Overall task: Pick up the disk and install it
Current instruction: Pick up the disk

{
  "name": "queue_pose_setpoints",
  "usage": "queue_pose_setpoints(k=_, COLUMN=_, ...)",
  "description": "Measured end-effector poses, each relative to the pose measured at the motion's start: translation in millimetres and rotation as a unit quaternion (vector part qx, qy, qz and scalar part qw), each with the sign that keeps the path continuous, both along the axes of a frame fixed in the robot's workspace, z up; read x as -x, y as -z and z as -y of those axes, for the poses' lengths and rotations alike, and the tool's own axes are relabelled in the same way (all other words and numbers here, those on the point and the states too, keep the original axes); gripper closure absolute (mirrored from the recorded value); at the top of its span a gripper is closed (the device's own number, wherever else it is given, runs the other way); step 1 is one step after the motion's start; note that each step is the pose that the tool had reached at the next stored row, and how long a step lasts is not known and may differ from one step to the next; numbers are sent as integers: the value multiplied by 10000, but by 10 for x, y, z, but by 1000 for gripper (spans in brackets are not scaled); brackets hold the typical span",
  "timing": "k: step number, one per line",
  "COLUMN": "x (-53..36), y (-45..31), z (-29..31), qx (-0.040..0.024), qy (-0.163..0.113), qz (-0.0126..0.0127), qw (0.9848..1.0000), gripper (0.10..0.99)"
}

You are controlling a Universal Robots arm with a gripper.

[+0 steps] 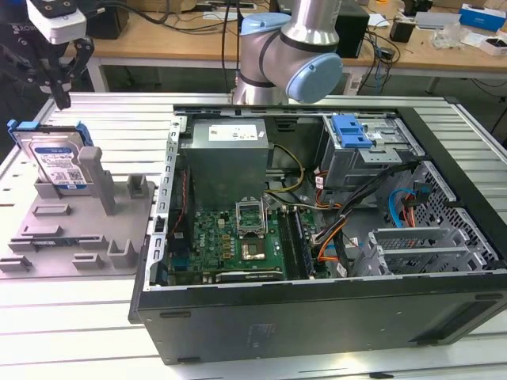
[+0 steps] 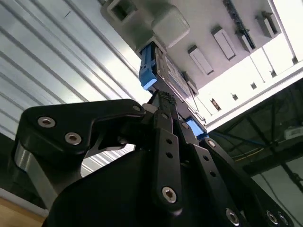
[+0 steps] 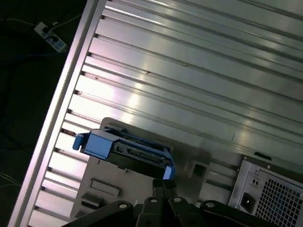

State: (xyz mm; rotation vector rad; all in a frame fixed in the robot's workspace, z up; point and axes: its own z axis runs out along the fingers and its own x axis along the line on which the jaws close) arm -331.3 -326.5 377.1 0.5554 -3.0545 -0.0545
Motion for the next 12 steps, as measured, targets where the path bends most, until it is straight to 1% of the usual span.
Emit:
queue_pose_setpoints(k=2, x=0, y=2, z=0, qx=0, qy=-218, qz=0, qw=9998, gripper=980)
queue_pose_setpoints(k=3, x=0, y=3, z=0, qx=0, qy=-379, qz=0, qw=9993, gripper=980)
queue_pose_setpoints(k=5, x=0, y=6, z=0, qx=0, qy=-658, qz=0, qw=9978, gripper=980)
queue_pose_setpoints(k=6, x=0, y=6, z=0, qx=0, qy=-757, qz=0, qw=9971, gripper=980)
queue_pose_setpoints(k=7, x=0, y=7, z=0, qx=0, qy=-906, qz=0, qw=9959, gripper=980)
queue_pose_setpoints(k=9, x=0, y=8, z=0, qx=0, qy=-1253, qz=0, qw=9921, gripper=980)
queue_pose_setpoints(k=10, x=0, y=9, z=0, qx=0, qy=-1412, qz=0, qw=9900, gripper=980)
queue_pose_setpoints(k=11, x=0, y=10, z=0, qx=0, qy=-1590, qz=0, qw=9873, gripper=980)
queue_pose_setpoints(k=12, x=0, y=11, z=0, qx=0, qy=-1767, qz=0, qw=9843, gripper=980)
